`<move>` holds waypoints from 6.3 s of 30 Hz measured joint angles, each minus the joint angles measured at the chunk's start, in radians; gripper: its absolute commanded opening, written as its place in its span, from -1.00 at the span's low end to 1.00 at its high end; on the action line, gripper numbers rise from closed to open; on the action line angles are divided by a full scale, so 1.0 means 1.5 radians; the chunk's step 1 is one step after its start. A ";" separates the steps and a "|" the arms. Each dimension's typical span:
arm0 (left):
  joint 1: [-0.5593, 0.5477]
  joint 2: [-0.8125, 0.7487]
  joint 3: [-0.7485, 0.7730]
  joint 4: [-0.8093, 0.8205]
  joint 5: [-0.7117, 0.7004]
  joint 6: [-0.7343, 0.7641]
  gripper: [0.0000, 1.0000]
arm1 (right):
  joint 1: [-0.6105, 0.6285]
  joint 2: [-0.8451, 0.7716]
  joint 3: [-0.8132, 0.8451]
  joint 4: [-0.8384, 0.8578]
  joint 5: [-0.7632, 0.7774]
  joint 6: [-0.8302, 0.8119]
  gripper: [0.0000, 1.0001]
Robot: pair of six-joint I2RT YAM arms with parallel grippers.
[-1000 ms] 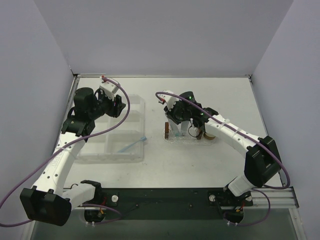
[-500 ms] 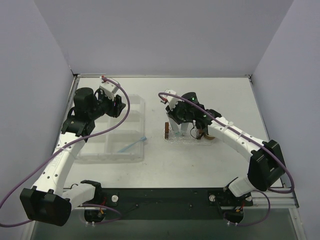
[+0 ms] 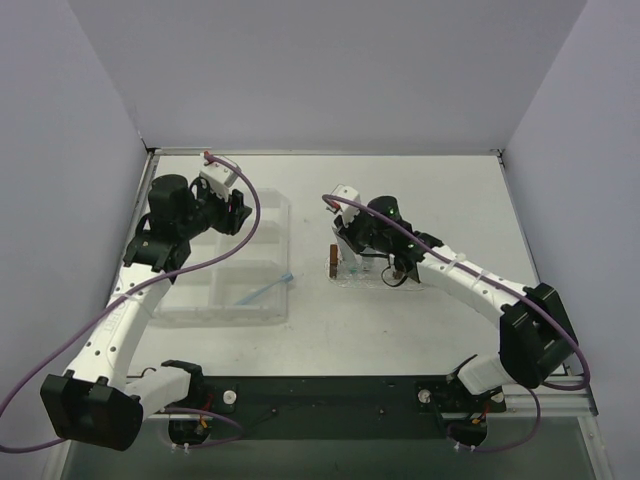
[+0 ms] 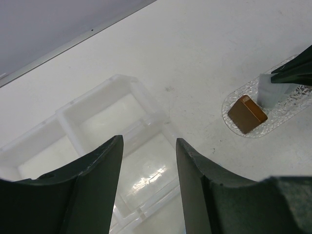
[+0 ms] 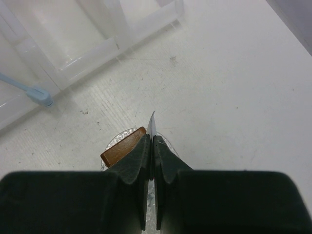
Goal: Prepare toiletry sets of a toothbrush and toothpaste on the tray
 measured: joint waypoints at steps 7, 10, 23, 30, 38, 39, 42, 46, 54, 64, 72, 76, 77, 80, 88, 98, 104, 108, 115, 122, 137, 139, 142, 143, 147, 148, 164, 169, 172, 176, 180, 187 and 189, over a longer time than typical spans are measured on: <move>0.000 0.014 0.000 0.000 0.000 -0.001 0.15 | 0.000 -0.005 -0.027 0.052 0.009 0.010 -1.00; 0.000 0.019 0.000 0.000 -0.001 -0.001 0.15 | 0.000 -0.009 -0.036 0.063 0.011 0.010 -1.00; 0.000 0.025 0.000 0.000 -0.006 -0.001 0.15 | -0.001 -0.025 -0.059 0.086 0.027 0.011 -1.00; 0.000 0.035 0.000 -0.001 -0.008 -0.001 0.15 | -0.001 -0.031 -0.067 0.096 0.033 0.012 -1.00; 0.000 0.042 0.000 -0.002 -0.008 -0.001 0.15 | -0.001 -0.035 -0.076 0.110 0.038 0.013 -1.00; 0.000 0.043 0.000 -0.002 -0.008 -0.001 0.15 | -0.001 -0.035 -0.077 0.112 0.038 0.013 -1.00; 0.000 0.044 0.000 -0.002 -0.008 -0.001 0.15 | -0.001 -0.035 -0.082 0.120 0.039 0.017 -1.00; 0.000 0.046 0.000 -0.002 -0.010 0.000 0.15 | -0.001 -0.035 -0.093 0.144 0.040 0.028 -1.00; 0.000 0.062 0.000 -0.002 -0.020 0.000 0.15 | -0.001 -0.036 -0.113 0.183 0.042 0.045 -1.00; 0.000 0.070 0.000 -0.005 -0.025 0.001 0.15 | -0.001 -0.047 -0.149 0.239 0.043 0.048 -1.00; 0.000 0.073 0.000 -0.005 -0.026 0.003 0.15 | -0.001 -0.055 -0.168 0.264 0.043 0.049 -0.71; 0.000 0.074 0.000 -0.005 -0.026 0.003 0.15 | -0.001 -0.056 -0.171 0.264 0.045 0.051 -0.60; 0.000 0.074 0.000 -0.005 -0.026 0.003 0.15 | -0.001 -0.056 -0.171 0.264 0.045 0.051 -0.58; 0.000 0.074 0.000 -0.005 -0.026 0.004 0.15 | -0.001 -0.057 -0.171 0.264 0.045 0.050 -0.56; 0.000 0.074 0.000 -0.006 -0.026 0.005 0.15 | -0.001 -0.072 -0.172 0.239 0.047 0.045 -0.62; 0.000 0.074 0.000 -0.009 -0.025 0.006 0.15 | -0.001 -0.104 -0.170 0.194 0.055 0.026 -0.78; 0.000 0.074 0.000 -0.009 -0.025 0.010 0.15 | -0.001 -0.104 -0.165 0.173 0.055 0.016 -0.88; 0.000 0.073 0.000 -0.009 -0.025 0.012 0.15 | -0.001 -0.104 -0.164 0.170 0.056 0.009 -0.93; 0.000 0.073 0.000 -0.009 -0.025 0.015 0.15 | -0.001 -0.107 -0.164 0.165 0.061 0.002 -0.97; 0.000 0.072 0.000 -0.009 -0.025 0.017 0.15 | -0.001 -0.117 -0.164 0.148 0.062 -0.004 -0.97; 0.000 0.071 0.000 -0.010 -0.025 0.017 0.15 | -0.002 -0.137 -0.173 0.135 0.070 -0.011 -0.75; 0.000 0.071 0.000 -0.010 -0.025 0.017 0.15 | -0.002 -0.138 -0.173 0.135 0.073 -0.011 -0.75; 0.000 0.071 0.000 -0.010 -0.025 0.017 0.15 | -0.002 -0.138 -0.173 0.134 0.074 -0.011 -0.74; 0.000 0.070 -0.001 -0.010 -0.025 0.017 0.15 | -0.002 -0.138 -0.173 0.133 0.074 -0.011 -0.74; 0.000 0.068 -0.002 -0.010 -0.025 0.018 0.15 | -0.002 -0.138 -0.173 0.127 0.075 -0.011 -0.74; 0.000 0.067 -0.002 -0.010 -0.025 0.018 0.15 | -0.002 -0.139 -0.173 0.126 0.075 -0.011 -0.75; 0.000 0.067 -0.005 -0.021 -0.017 0.023 0.16 | -0.002 -0.164 -0.122 0.032 0.079 -0.031 -0.33; 0.000 0.067 -0.005 -0.026 -0.008 0.030 0.18 | -0.002 -0.158 -0.078 -0.002 0.077 -0.041 -0.21; 0.000 0.067 -0.005 -0.030 -0.005 0.036 0.18 | -0.002 -0.144 -0.052 -0.035 0.073 -0.046 -0.12; 0.000 0.067 -0.005 -0.040 -0.002 0.043 0.19 | -0.002 -0.111 0.016 -0.102 0.070 -0.054 -0.09; 0.000 0.067 -0.005 -0.051 0.002 0.052 0.20 | -0.002 -0.074 0.094 -0.170 0.065 -0.067 -0.07; 0.000 0.061 -0.005 -0.063 0.006 0.063 0.20 | -0.002 -0.039 0.153 -0.255 0.059 -0.081 -0.06; 0.000 0.059 -0.005 -0.065 0.006 0.066 0.20 | -0.001 -0.019 0.169 -0.276 0.058 -0.082 -0.06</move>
